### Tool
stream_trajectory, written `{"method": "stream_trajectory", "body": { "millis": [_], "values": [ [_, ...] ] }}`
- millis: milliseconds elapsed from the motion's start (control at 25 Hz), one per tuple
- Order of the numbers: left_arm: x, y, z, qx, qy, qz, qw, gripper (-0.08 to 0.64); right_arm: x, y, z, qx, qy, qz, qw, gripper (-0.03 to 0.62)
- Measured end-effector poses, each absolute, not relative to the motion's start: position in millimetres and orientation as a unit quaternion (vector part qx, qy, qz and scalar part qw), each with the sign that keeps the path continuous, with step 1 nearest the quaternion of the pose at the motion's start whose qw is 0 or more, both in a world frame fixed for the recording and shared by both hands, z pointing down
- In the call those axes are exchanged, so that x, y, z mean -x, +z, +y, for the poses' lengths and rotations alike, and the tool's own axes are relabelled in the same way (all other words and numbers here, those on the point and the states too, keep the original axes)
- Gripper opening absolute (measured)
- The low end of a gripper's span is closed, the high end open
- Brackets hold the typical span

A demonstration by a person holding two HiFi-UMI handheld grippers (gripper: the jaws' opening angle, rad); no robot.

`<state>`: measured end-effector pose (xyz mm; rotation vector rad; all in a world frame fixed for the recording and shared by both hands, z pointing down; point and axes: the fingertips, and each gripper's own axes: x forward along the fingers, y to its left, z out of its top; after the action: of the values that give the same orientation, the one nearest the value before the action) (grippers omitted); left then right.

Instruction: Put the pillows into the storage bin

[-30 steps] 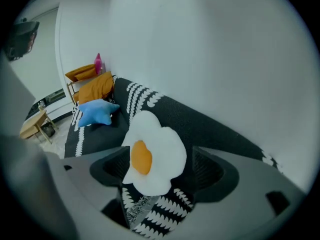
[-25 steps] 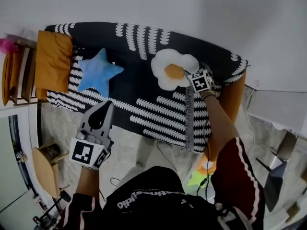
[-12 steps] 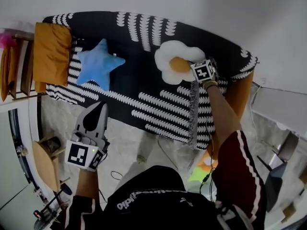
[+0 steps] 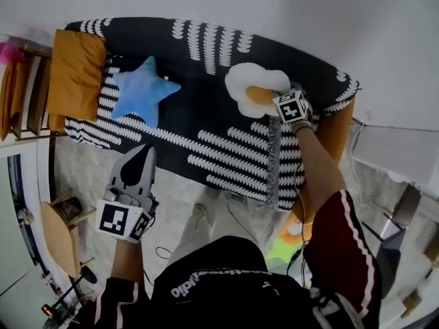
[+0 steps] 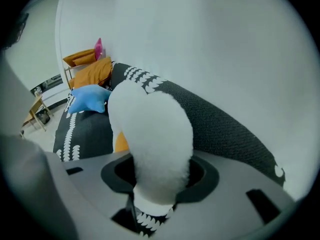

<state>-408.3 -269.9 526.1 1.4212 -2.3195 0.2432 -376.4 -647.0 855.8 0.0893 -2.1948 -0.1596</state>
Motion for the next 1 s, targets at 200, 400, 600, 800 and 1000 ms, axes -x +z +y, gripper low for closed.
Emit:
{"method": "stream_trajectory", "body": {
  "millis": [200, 400, 600, 800, 1000],
  "values": [
    [396, 510, -248, -0.517, 0.068, -0.833, 0.186, 0.003, 357, 810, -641, -0.059, -0.07, -0.892, 0.443, 0.187],
    [385, 485, -219, -0.526, 0.053, -0.834, 0.159, 0.003, 330, 749, -630, -0.099, -0.037, -0.904, 0.415, 0.186],
    [373, 458, -174, -0.528, 0.046, -0.837, 0.134, 0.003, 292, 695, -591, -0.131, -0.003, -0.909, 0.396, 0.186],
    [356, 438, -137, -0.538, 0.026, -0.835, 0.11, 0.003, 261, 643, -545, -0.149, 0.0, -0.915, 0.376, 0.187],
    [338, 426, -106, -0.547, 0.008, -0.832, 0.095, 0.003, 232, 597, -489, -0.159, 0.015, -0.925, 0.346, 0.186]
  ]
}}
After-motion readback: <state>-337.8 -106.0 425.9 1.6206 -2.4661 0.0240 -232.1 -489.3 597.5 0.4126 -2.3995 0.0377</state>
